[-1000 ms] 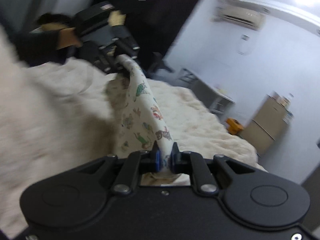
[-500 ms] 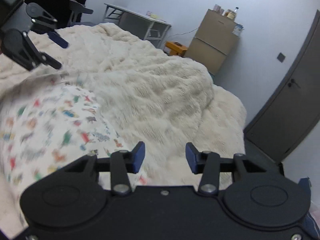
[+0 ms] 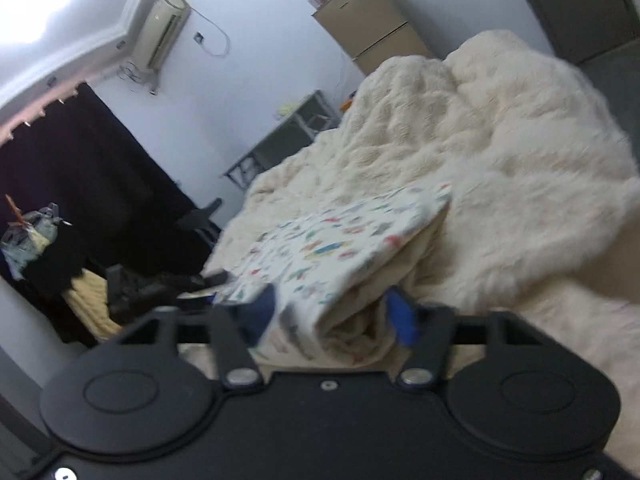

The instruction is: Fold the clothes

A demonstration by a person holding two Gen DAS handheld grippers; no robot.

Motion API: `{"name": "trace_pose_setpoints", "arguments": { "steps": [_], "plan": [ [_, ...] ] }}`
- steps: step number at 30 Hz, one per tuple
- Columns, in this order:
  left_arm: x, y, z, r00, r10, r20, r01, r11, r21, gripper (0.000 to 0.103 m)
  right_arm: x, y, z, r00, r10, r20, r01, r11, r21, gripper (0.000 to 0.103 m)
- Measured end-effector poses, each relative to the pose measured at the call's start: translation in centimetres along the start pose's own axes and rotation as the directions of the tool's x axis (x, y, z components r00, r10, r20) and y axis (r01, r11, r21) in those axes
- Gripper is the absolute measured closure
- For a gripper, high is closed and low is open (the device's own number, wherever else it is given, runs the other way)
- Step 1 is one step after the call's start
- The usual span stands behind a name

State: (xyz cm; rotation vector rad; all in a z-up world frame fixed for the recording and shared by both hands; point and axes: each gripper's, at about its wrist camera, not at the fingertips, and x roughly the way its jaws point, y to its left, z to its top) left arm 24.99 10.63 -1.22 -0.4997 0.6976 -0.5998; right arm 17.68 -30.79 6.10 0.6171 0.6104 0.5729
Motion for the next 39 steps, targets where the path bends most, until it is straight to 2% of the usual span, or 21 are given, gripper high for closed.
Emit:
{"name": "trace_pose_setpoints", "arguments": {
  "steps": [3, 7, 8, 9, 10, 11, 12, 14, 15, 16, 18, 21, 23, 25, 27, 28, 29, 32, 35, 37, 39],
  "plan": [
    [-1.7, 0.0, -0.1, 0.997, -0.068, 0.047, 0.070, 0.997, -0.029, 0.093, -0.1, 0.7, 0.1, 1.000, 0.022, 0.020, -0.021, 0.999, -0.029, 0.094],
    [-4.0, -1.5, -0.9, 0.990, -0.114, 0.086, 0.110, 0.992, 0.054, 0.093, -1.8, 2.9, -0.2, 0.998, 0.057, 0.008, -0.056, 0.989, -0.140, 0.094],
    [-4.2, -1.9, -1.3, 0.994, -0.079, 0.076, 0.073, 0.994, 0.080, 0.091, -2.1, 3.2, -0.3, 0.999, 0.053, 0.001, -0.052, 0.984, -0.169, 0.093],
    [-3.9, -2.1, -1.8, 0.999, -0.015, 0.048, 0.010, 0.994, 0.108, 0.085, -2.3, 3.2, -0.5, 0.999, 0.031, -0.016, -0.034, 0.983, -0.182, 0.090],
    [-3.9, -2.0, -2.1, 0.999, 0.015, 0.031, -0.019, 0.993, 0.120, 0.082, -2.5, 3.2, -0.7, 0.999, 0.009, -0.032, -0.015, 0.981, -0.195, 0.088],
    [-3.8, -1.8, -2.5, 0.999, 0.047, 0.017, -0.048, 0.990, 0.134, 0.074, -2.7, 3.1, -0.9, 0.999, -0.021, -0.050, 0.010, 0.978, -0.210, 0.084],
    [-4.2, -1.9, -2.6, 0.996, 0.075, 0.038, -0.080, 0.987, 0.141, 0.062, -3.3, 2.9, -1.0, 0.996, -0.067, -0.060, 0.052, 0.973, -0.225, 0.081],
    [-5.6, -3.2, -2.6, 0.984, 0.140, 0.106, -0.158, 0.970, 0.183, 0.052, -5.2, 3.4, -0.6, 0.995, -0.099, 0.002, 0.097, 0.965, -0.244, 0.077],
    [-6.4, -4.1, -2.6, 0.977, 0.163, 0.141, -0.190, 0.960, 0.208, 0.050, -6.1, 3.9, -0.1, 0.993, -0.110, 0.048, 0.119, 0.961, -0.248, 0.072],
    [-6.7, -4.9, -2.6, 0.972, 0.170, 0.159, -0.204, 0.953, 0.226, 0.048, -6.4, 4.7, 0.2, 0.989, -0.123, 0.082, 0.140, 0.954, -0.264, 0.069],
    [-7.0, -8.5, -3.1, 0.962, 0.184, 0.200, -0.241, 0.917, 0.318, 0.035, -6.8, 6.5, 0.9, 0.978, -0.147, 0.148, 0.186, 0.936, -0.299, 0.066],
    [-4.6, -12.7, -4.4, 0.957, 0.193, 0.218, -0.269, 0.873, 0.408, 0.033, -4.1, 9.7, -0.3, 0.957, -0.202, 0.207, 0.271, 0.876, -0.399, 0.066],
    [-2.3, -13.4, -5.5, 0.952, 0.204, 0.228, -0.282, 0.872, 0.400, 0.033, -1.9, 11.1, -1.6, 0.941, -0.242, 0.236, 0.327, 0.829, -0.453, 0.071],
    [0.0, -12.7, -6.8, 0.939, 0.240, 0.244, -0.323, 0.859, 0.397, 0.035, 0.5, 11.9, -3.3, 0.922, -0.289, 0.258, 0.383, 0.775, -0.502, 0.076],
    [1.9, -11.3, -8.4, 0.922, 0.296, 0.252, -0.377, 0.837, 0.397, 0.042, 3.1, 11.5, -5.5, 0.894, -0.361, 0.266, 0.448, 0.701, -0.555, 0.081],
    [2.2, -10.8, -8.8, 0.924, 0.298, 0.241, -0.373, 0.841, 0.391, 0.042, 3.5, 11.0, -6.1, 0.890, -0.372, 0.262, 0.454, 0.693, -0.559, 0.081],
    [2.5, -10.3, -9.2, 0.926, 0.298, 0.233, -0.369, 0.846, 0.384, 0.043, 3.8, 10.1, -7.0, 0.888, -0.382, 0.257, 0.459, 0.694, -0.555, 0.081],
    [1.6, -9.7, -9.2, 0.929, 0.275, 0.247, -0.349, 0.874, 0.337, 0.043, 3.3, 8.3, -8.2, 0.890, -0.377, 0.256, 0.456, 0.751, -0.478, 0.076],
    [1.4, -8.8, -9.2, 0.933, 0.264, 0.245, -0.332, 0.895, 0.299, 0.043, 1.4, 8.2, -7.9, 0.862, -0.390, 0.324, 0.499, 0.764, -0.408, 0.077],
    [1.2, -8.5, -9.3, 0.935, 0.262, 0.239, -0.326, 0.901, 0.287, 0.043, 0.1, 8.4, -7.6, 0.839, -0.393, 0.376, 0.525, 0.767, -0.369, 0.084],
    [1.1, -8.6, -9.4, 0.935, 0.259, 0.240, -0.324, 0.901, 0.288, 0.043, -0.7, 8.5, -7.8, 0.846, -0.351, 0.401, 0.499, 0.785, -0.367, 0.083]
  ]
}}
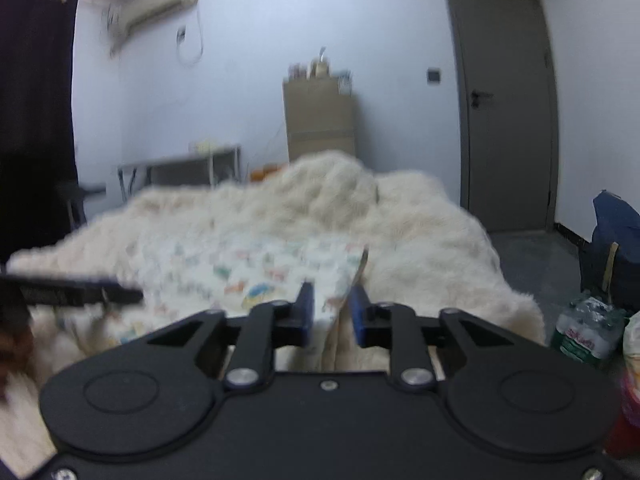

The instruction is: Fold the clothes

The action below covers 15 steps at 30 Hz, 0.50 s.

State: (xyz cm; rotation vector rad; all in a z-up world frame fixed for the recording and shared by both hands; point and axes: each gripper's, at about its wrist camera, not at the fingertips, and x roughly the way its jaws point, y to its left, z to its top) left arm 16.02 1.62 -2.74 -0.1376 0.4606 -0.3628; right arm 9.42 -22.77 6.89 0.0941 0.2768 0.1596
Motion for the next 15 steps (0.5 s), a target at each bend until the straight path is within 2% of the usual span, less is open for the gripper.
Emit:
{"name": "trace_pose_setpoints", "arguments": {
  "steps": [5, 11, 15],
  "plan": [
    [-0.4, -0.2, 0.0, 1.000, -0.009, 0.002, 0.009, 1.000, -0.002, 0.041, 0.9, 1.0, -1.1, 0.999, 0.026, -0.042, -0.028, 0.998, -0.061, 0.083],
    [-0.2, -0.3, 0.1, 1.000, -0.018, -0.001, 0.018, 1.000, 0.005, 0.038, 2.0, 0.3, -1.7, 0.995, 0.031, -0.091, -0.032, 0.999, -0.014, 0.076],
    [-0.3, -0.4, 0.1, 1.000, -0.020, -0.003, 0.020, 1.000, 0.013, 0.037, 2.5, -0.5, -1.6, 0.992, 0.041, -0.122, -0.041, 0.999, -0.002, 0.076]
  ]
}}
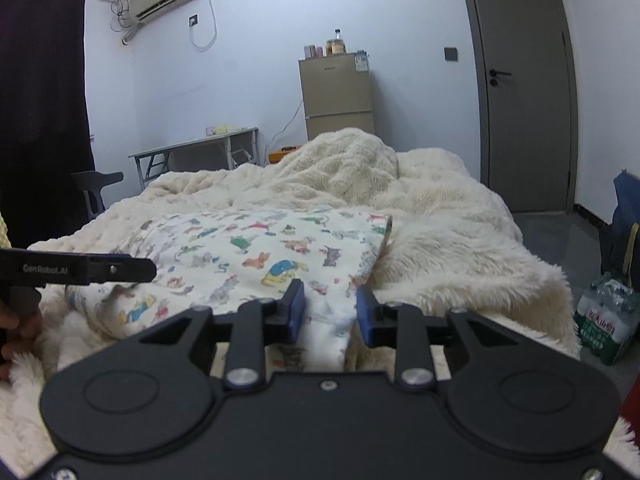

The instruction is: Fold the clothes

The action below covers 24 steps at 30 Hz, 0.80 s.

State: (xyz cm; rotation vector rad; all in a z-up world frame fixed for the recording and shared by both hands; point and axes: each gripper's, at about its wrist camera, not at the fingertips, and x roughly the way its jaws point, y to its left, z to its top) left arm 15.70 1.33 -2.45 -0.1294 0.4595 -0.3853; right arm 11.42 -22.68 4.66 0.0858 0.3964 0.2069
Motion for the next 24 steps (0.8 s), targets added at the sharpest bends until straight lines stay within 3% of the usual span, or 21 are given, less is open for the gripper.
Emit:
{"name": "trace_pose_setpoints", "arguments": {
  "steps": [6, 9, 11, 13, 14, 15, 17, 18, 22, 24],
  "plan": [
    [-0.3, -0.3, 0.2, 1.000, 0.001, -0.009, -0.001, 0.999, 0.036, 0.035, -1.5, -0.7, 1.5, 0.998, -0.065, -0.008, 0.064, 0.991, -0.119, 0.079],
    [-1.9, -2.1, 0.9, 1.000, 0.022, 0.013, -0.024, 0.975, 0.220, 0.031, -3.7, 0.0, 2.5, 1.000, 0.012, 0.022, -0.005, 0.960, -0.280, 0.074],
    [-3.0, -4.1, 0.7, 0.998, 0.046, 0.030, -0.055, 0.911, 0.408, 0.028, -4.5, 1.6, 2.4, 0.999, 0.030, 0.019, -0.018, 0.897, -0.442, 0.067],
    [-3.5, -6.1, -0.5, 0.997, 0.069, 0.017, -0.065, 0.790, 0.610, 0.028, -4.7, 3.5, 1.6, 1.000, 0.027, 0.011, -0.015, 0.811, -0.585, 0.059],
    [-3.6, -6.9, -1.1, 0.997, 0.079, 0.010, -0.065, 0.733, 0.677, 0.028, -4.7, 4.5, 1.1, 1.000, 0.022, 0.005, -0.013, 0.763, -0.647, 0.050],
    [-3.4, -7.3, -1.7, 0.996, 0.085, -0.004, -0.056, 0.699, 0.713, 0.028, -4.5, 5.5, 0.5, 1.000, 0.017, -0.003, -0.014, 0.715, -0.699, 0.046],
    [-2.9, -8.1, -2.9, 0.995, 0.098, -0.033, -0.036, 0.630, 0.775, 0.028, -3.6, 6.9, -0.8, 0.999, 0.006, -0.036, -0.031, 0.651, -0.759, 0.046],
    [-2.4, -8.3, -3.5, 0.993, 0.103, -0.051, -0.023, 0.614, 0.789, 0.028, -3.2, 7.5, -1.4, 0.999, 0.000, -0.049, -0.039, 0.622, -0.782, 0.046],
    [-0.6, -9.2, -4.8, 0.989, 0.149, 0.014, -0.093, 0.536, 0.839, 0.028, -1.0, 9.2, -2.8, 0.997, -0.042, -0.064, -0.029, 0.567, -0.823, 0.045],
    [0.4, -9.9, -5.2, 0.984, 0.169, 0.056, -0.133, 0.489, 0.862, 0.027, 0.3, 10.0, -3.0, 0.997, -0.066, -0.045, -0.002, 0.538, -0.843, 0.037]
  ]
}}
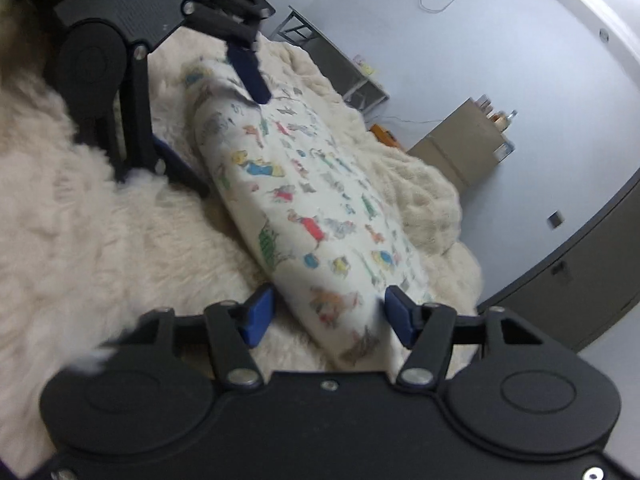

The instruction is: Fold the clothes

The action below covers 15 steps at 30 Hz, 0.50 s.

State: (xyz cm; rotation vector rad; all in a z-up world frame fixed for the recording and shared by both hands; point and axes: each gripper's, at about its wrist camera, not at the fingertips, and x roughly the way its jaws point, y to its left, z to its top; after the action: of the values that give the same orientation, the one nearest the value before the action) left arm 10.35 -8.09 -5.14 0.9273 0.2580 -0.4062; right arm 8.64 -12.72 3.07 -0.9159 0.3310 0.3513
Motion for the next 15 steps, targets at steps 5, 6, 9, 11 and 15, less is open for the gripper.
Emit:
{"name": "trace_pose_setpoints", "arguments": {
  "steps": [5, 6, 9, 11, 15],
  "plan": [
    [1.3, 0.2, 0.5, 0.999, 0.048, -0.008, -0.048, 0.998, -0.031, 0.021, 2.8, 0.6, 1.7, 1.000, -0.024, -0.019, 0.023, 1.000, -0.016, 0.033],
    [1.5, 0.4, 0.4, 0.999, 0.048, -0.015, -0.049, 0.997, -0.052, 0.020, 3.1, 0.8, 1.8, 0.999, -0.035, -0.019, 0.034, 0.999, -0.020, 0.033],
    [2.2, 0.6, -0.3, 0.998, 0.048, -0.036, -0.051, 0.994, -0.102, 0.018, 3.6, 1.4, 1.3, 0.998, -0.063, -0.013, 0.062, 0.998, -0.014, 0.032],
    [2.4, 0.6, -0.2, 0.998, 0.046, -0.044, -0.050, 0.993, -0.111, 0.017, 3.7, 1.9, 0.8, 0.996, -0.088, -0.001, 0.088, 0.996, 0.009, 0.032],
    [2.9, 0.9, -0.2, 0.997, 0.048, -0.063, -0.056, 0.990, -0.129, 0.011, 3.7, 1.7, 0.2, 0.995, -0.102, 0.008, 0.101, 0.993, 0.052, 0.032]
  ]
}}
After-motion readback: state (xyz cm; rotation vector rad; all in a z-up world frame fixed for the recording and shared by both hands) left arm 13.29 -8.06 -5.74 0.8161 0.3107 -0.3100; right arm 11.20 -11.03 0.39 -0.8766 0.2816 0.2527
